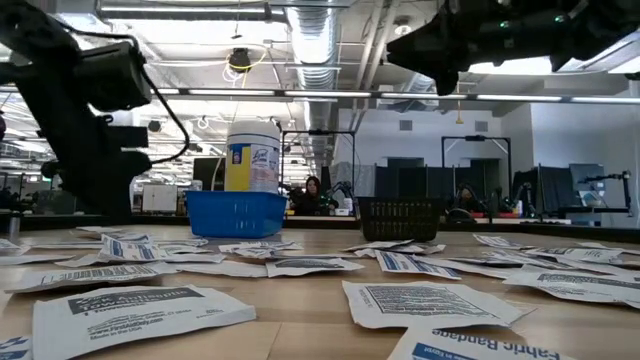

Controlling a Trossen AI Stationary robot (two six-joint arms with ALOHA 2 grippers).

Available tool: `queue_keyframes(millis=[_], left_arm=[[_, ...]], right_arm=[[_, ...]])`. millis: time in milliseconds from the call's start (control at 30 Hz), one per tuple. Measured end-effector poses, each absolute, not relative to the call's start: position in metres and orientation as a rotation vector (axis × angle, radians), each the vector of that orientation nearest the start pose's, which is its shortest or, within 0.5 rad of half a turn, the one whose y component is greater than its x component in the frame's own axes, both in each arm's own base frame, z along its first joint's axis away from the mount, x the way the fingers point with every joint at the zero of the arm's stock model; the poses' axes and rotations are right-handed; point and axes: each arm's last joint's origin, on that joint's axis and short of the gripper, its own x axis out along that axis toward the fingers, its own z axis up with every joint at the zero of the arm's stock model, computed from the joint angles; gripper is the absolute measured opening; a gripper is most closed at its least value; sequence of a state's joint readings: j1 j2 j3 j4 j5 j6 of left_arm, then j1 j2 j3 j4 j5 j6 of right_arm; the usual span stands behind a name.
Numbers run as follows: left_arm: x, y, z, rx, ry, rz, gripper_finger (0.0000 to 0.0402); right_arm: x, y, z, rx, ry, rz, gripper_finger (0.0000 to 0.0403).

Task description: Pick & Place First Aid Supplies

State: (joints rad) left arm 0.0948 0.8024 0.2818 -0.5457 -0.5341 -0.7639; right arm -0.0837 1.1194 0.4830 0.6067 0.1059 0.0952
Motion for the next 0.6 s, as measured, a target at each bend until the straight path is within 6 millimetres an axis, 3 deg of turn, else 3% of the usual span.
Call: queue_keyframes(millis=[400, 600], left_arm=[[0.114, 0.027, 0.113, -0.477, 0.649, 0.977, 0.0162], [0.114, 0.027, 0.109, -0.492, 0.615, 0.98, 0.0135]], right_arm=[[0.231, -0.034, 0.242, 0.096, 0.012, -0.241, 0.0102], [0.231, -0.034, 0.242, 0.096, 0.012, -0.241, 0.0102]])
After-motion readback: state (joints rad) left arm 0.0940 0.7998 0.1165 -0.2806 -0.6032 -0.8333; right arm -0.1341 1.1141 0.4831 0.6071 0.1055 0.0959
